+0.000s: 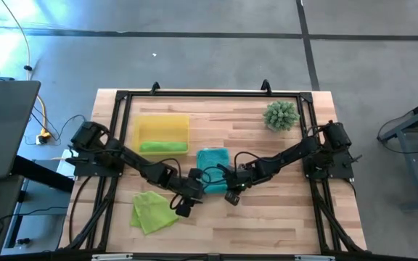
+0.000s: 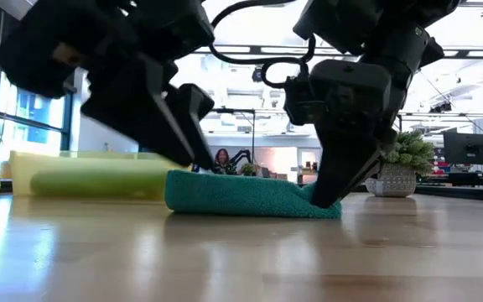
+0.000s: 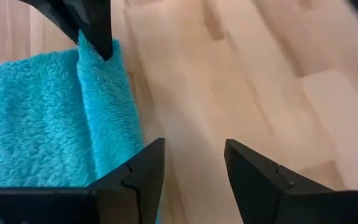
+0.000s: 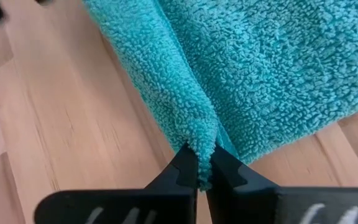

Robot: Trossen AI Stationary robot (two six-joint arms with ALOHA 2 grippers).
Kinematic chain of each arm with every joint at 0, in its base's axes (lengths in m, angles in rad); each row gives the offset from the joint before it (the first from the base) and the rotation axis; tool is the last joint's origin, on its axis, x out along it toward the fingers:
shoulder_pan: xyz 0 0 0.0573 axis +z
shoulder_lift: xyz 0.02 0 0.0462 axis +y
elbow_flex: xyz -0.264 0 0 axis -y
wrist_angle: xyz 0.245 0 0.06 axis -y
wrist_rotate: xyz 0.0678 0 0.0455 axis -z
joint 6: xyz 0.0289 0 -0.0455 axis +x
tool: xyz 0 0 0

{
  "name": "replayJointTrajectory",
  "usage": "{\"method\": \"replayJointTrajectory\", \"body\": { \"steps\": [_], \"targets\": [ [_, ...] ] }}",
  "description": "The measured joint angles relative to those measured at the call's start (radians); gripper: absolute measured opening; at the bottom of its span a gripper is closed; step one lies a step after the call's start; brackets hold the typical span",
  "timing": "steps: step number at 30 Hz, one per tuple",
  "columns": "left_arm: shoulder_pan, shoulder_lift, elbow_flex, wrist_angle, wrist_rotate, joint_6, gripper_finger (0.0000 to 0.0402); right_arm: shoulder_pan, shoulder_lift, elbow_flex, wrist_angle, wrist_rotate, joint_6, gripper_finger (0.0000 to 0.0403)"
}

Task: Roll microfiber towels into tight, uniform cylinder then place into a basket
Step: Roll the blue microfiber towel

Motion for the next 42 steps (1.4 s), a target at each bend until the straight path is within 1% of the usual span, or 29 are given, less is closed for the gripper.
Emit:
{"method": "replayJointTrajectory", "body": {
  "steps": [3, 9, 12, 15, 18, 22, 28, 33, 36, 39, 42],
  "targets": [
    [0.0, 0.024, -0.001, 0.023, -0.039, 0.022, 0.0157, 0.0, 0.002, 0.0, 0.006, 0.003, -0.006, 0.0],
    [0.016, 0.033, -0.001, 0.004, -0.151, 0.031, 0.0157, 0.0, 0.002, 0.0, 0.01, 0.001, -0.008, 0.0],
    [0.026, 0.036, -0.001, -0.039, -0.159, 0.028, 0.0157, 0.0, 0.002, 0.0, 0.011, 0.001, -0.01, 0.0],
    [0.039, 0.059, 0.0, -0.087, -0.158, -0.007, 0.0157, 0.0, 0.002, 0.0, 0.011, 0.001, -0.034, 0.0],
    [0.044, 0.08, 0.003, -0.087, -0.144, -0.025, 0.0157, 0.0, 0.002, 0.0, 0.012, 0.008, -0.064, 0.0007],
    [0.044, 0.09, 0.003, -0.088, -0.126, -0.04, 0.0157, -0.003, -0.019, -0.002, -0.011, 0.011, -0.136, 0.0042],
    [0.042, 0.092, 0.003, -0.09, -0.125, -0.087, 0.0157, -0.016, -0.114, -0.004, -0.067, -0.038, -0.24, 0.0105],
    [0.042, 0.093, 0.003, -0.09, -0.125, -0.119, 0.0157, 0.019, -0.168, -0.004, -0.049, -0.036, -0.466, 0.014],
    [0.042, 0.094, 0.002, -0.09, -0.125, -0.128, 0.0157, 0.061, -0.17, -0.003, -0.042, 0.027, -0.592, 0.0151],
    [0.042, 0.094, 0.002, -0.092, -0.125, -0.142, 0.0157, 0.105, -0.157, -0.002, -0.041, 0.144, -0.664, 0.0153],
    [0.042, 0.094, 0.002, -0.092, -0.124, -0.145, 0.0157, 0.141, -0.152, -0.002, -0.035, 0.216, -0.71, 0.0154]
  ]
}}
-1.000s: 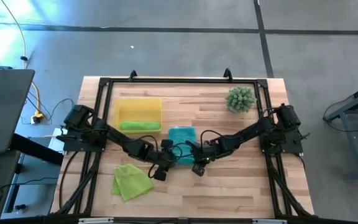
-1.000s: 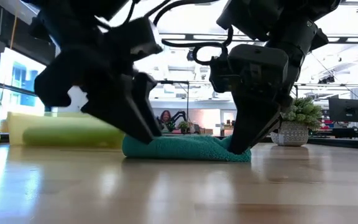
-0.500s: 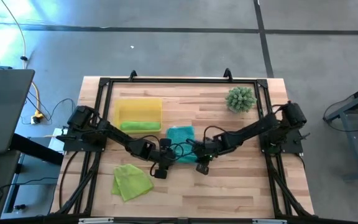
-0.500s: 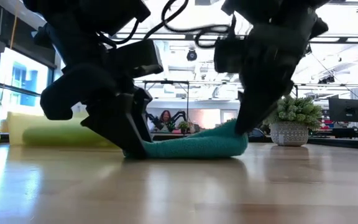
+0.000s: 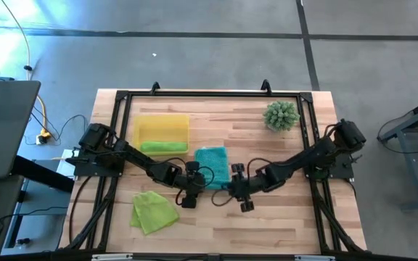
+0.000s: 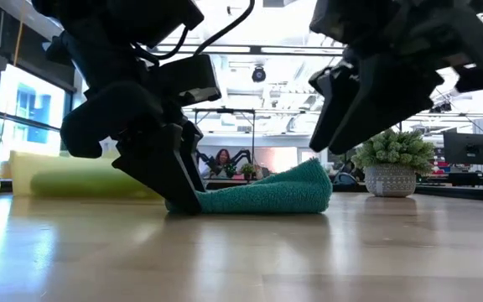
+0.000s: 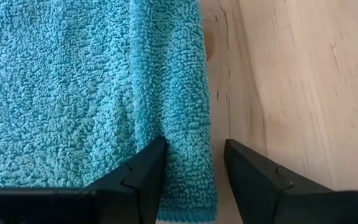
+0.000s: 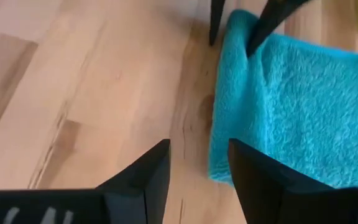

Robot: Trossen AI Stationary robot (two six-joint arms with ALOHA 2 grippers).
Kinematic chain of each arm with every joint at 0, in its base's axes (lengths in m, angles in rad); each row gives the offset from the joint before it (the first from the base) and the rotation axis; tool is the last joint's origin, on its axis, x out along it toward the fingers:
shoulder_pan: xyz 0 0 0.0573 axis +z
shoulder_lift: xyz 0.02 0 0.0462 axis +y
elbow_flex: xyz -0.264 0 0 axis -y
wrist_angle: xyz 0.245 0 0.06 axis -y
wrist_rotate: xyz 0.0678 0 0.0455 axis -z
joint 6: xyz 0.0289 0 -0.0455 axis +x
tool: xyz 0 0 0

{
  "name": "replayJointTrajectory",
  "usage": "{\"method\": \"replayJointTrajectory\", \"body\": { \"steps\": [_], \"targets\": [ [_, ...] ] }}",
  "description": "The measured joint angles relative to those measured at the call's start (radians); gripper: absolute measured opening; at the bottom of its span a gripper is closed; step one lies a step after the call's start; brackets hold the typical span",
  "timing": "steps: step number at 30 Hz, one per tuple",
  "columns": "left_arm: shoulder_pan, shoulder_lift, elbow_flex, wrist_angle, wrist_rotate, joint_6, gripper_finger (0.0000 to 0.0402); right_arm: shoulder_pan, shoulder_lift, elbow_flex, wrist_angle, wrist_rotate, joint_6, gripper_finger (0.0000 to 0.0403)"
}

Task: Roll microfiber towels into tight, uniform cylinder then place into a basket
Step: Roll the blue microfiber towel

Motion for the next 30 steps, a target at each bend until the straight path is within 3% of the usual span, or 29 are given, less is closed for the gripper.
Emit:
{"method": "replayJointTrajectory", "body": {
  "steps": [6, 25, 30],
  "targets": [
    [0.0, 0.001, -0.001, 0.002, -0.008, -0.002, 0.0157, 0.035, 0.058, 0.001, 0.073, 0.133, -0.005, 0.0154],
    [-0.001, 0.001, -0.002, 0.007, -0.012, -0.046, 0.0157, -0.044, 0.163, 0.002, 0.1, 0.156, -0.049, 0.0154],
    [-0.002, 0.0, -0.002, 0.013, -0.017, -0.054, 0.0157, -0.067, 0.187, 0.004, 0.099, 0.11, 0.004, 0.0154]
  ]
}}
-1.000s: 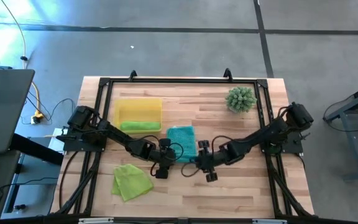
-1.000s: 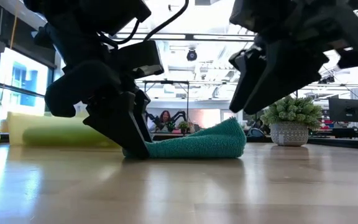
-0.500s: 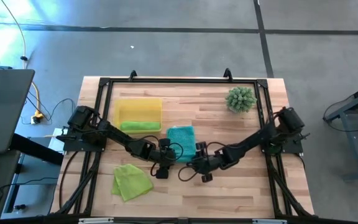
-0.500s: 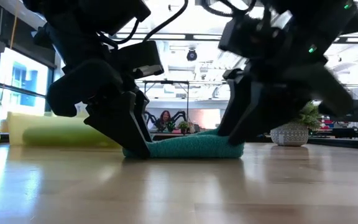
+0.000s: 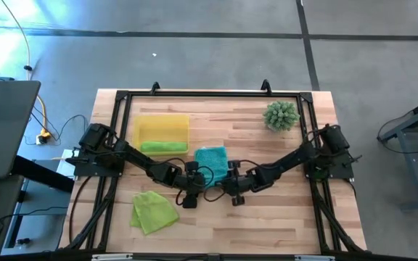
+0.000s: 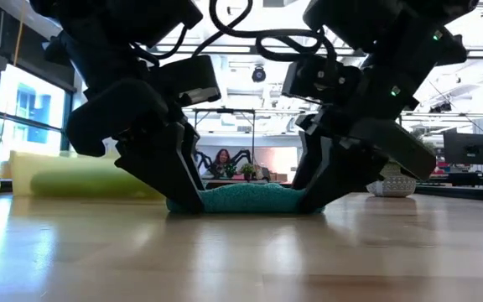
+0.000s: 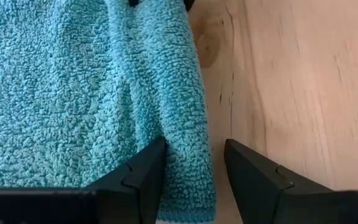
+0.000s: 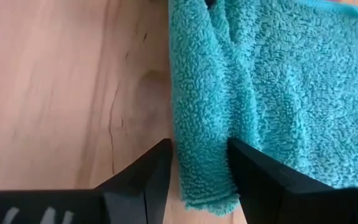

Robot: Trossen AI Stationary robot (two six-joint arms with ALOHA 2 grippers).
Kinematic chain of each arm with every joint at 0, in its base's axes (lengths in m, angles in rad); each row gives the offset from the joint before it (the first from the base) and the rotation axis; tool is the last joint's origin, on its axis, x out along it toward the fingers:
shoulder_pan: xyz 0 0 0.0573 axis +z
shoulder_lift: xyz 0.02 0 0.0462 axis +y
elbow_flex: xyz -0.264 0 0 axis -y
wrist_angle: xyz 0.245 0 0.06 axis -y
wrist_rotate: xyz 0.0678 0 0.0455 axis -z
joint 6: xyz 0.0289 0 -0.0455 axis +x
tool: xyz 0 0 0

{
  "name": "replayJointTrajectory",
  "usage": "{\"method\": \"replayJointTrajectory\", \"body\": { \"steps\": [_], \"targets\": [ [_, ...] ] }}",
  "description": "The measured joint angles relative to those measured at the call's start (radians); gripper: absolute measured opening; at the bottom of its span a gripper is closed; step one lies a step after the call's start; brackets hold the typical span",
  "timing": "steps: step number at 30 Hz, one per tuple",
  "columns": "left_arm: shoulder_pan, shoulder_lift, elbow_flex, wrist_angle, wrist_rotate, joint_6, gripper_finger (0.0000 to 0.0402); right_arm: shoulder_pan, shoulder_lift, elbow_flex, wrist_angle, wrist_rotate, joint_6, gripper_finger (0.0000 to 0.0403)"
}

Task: Roll microfiber towels into tight, uniform cylinder then place into a basket
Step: Roll the blue microfiber towel

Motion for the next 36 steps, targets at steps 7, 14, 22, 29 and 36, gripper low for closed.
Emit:
{"method": "replayJointTrajectory", "body": {
  "steps": [7, 14, 22, 29, 36],
  "targets": [
    [0.0, -0.024, -0.002, -0.001, 0.003, -0.029, 0.0157, -0.006, 0.056, 0.005, 0.0, 0.011, 0.116, 0.0142],
    [-0.001, -0.083, -0.003, -0.045, 0.068, -0.071, 0.0157, 0.002, 0.059, 0.005, -0.013, 0.029, 0.21, 0.0037],
    [-0.028, -0.105, -0.002, -0.103, 0.065, -0.078, 0.0157, -0.012, 0.048, 0.002, -0.01, -0.066, 0.266, 0.0006],
    [-0.07, -0.159, -0.001, -0.123, 0.043, -0.026, 0.0157, -0.086, -0.005, -0.004, 0.008, -0.377, 0.395, 0.0003],
    [-0.134, -0.178, 0.0, -0.089, -0.133, 0.118, 0.0157, -0.169, -0.005, -0.006, 0.038, -0.607, 0.574, 0.0003]
  ]
}}
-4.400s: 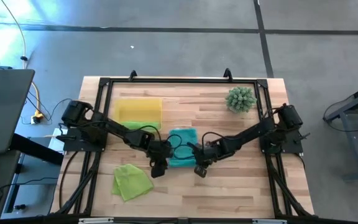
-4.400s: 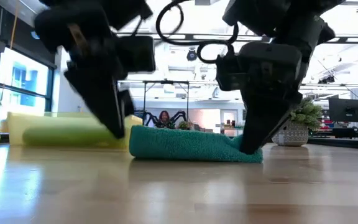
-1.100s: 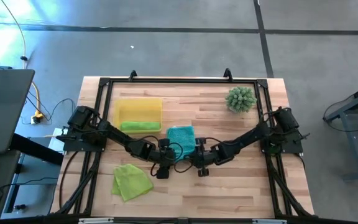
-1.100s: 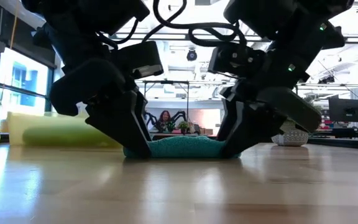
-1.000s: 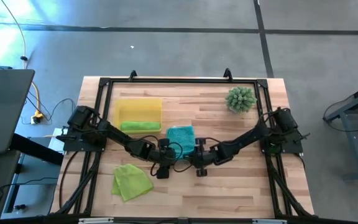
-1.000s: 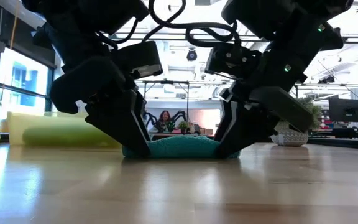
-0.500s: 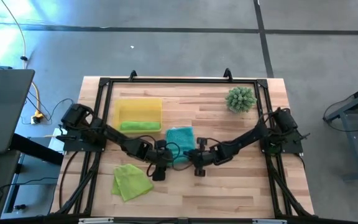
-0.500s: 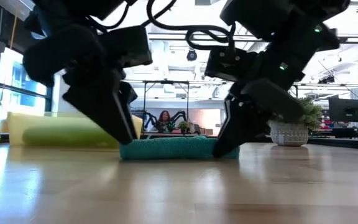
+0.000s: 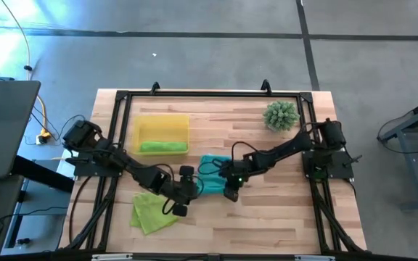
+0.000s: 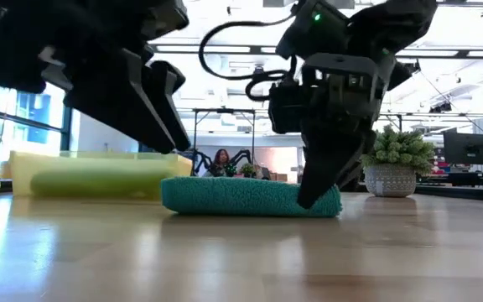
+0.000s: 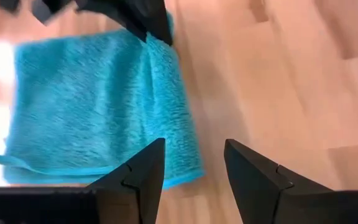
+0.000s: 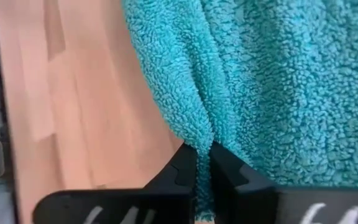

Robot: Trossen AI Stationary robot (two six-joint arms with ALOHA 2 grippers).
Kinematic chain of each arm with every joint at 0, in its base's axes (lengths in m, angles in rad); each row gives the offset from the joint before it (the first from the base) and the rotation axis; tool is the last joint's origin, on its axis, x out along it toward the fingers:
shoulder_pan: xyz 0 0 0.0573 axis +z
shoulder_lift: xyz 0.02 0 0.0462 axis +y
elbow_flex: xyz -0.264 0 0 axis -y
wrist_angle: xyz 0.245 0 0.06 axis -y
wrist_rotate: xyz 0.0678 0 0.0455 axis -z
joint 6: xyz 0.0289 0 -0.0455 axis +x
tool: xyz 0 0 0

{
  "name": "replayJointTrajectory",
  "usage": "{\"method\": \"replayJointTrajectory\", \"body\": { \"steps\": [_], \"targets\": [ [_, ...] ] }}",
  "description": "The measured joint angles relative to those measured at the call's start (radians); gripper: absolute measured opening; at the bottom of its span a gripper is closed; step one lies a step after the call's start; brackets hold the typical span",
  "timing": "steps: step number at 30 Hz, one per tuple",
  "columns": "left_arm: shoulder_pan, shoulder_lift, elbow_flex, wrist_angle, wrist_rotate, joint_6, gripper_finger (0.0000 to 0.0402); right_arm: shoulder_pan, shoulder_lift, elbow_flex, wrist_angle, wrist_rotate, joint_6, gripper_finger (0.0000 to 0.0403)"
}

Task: Roll microfiber towels into tight, uniform cylinder then place into a basket
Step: Roll the blue microfiber towel

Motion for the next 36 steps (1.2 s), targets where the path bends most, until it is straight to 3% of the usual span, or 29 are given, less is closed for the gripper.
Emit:
{"method": "replayJointTrajectory", "body": {
  "steps": [4, 7, 21, 29, 33, 36],
  "targets": [
    [-0.027, 0.027, -0.001, 0.0, -0.104, 0.08, 0.0157, -0.033, 0.001, 0.0, 0.007, -0.079, 0.055, 0.0002],
    [-0.036, 0.06, 0.0, 0.003, -0.154, 0.1, 0.0157, -0.053, 0.001, 0.0, -0.008, -0.082, 0.09, 0.0002],
    [-0.025, 0.121, 0.0, 0.059, -0.213, 0.123, 0.0157, -0.095, -0.002, 0.002, -0.011, -0.065, 0.11, 0.0002],
    [0.029, 0.13, 0.0, 0.036, -0.209, 0.099, 0.0157, -0.094, -0.002, 0.002, -0.01, -0.061, 0.109, 0.0002],
    [0.052, 0.149, 0.001, 0.015, -0.103, 0.042, 0.0156, -0.094, -0.003, 0.002, -0.008, -0.061, 0.107, 0.0002],
    [0.057, 0.161, 0.003, 0.028, -0.12, -0.001, 0.0146, -0.094, -0.003, 0.002, -0.007, -0.061, 0.106, 0.0002]
  ]
}}
